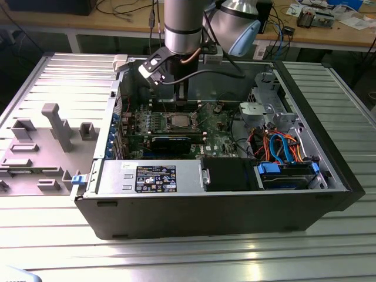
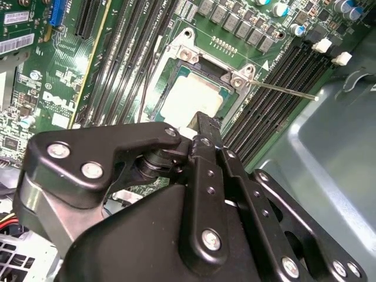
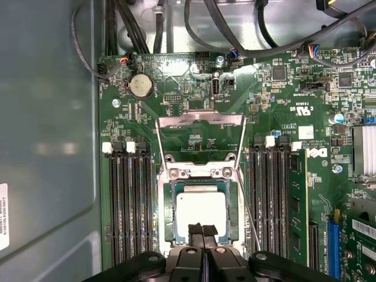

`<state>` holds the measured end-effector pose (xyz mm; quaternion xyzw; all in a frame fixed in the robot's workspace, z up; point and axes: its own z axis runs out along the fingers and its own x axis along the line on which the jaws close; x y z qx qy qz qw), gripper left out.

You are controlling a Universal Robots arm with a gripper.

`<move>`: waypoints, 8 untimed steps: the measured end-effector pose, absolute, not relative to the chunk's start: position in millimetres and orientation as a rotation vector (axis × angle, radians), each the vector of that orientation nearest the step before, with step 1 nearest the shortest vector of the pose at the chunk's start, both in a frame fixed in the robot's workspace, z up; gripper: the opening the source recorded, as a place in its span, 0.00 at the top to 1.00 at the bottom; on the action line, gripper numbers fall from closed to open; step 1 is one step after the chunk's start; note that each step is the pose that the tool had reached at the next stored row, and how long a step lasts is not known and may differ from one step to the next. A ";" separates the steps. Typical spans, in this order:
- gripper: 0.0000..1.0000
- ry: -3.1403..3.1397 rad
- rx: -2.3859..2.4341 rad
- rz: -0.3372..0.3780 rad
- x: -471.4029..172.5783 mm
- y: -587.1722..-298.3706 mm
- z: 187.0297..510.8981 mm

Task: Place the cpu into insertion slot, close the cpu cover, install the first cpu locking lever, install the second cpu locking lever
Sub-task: 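Place the cpu into insertion slot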

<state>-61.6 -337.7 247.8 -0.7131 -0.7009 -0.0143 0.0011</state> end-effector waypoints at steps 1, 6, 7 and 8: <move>0.89 -2.200 -2.239 -0.045 -61.6 -337.7 248.4; 0.89 -2.200 -2.239 -0.045 -61.6 -337.7 252.0; 0.89 -2.200 -2.239 -0.045 -61.6 -337.7 253.3; 0.89 -2.200 -2.239 -0.045 -61.6 -337.7 254.1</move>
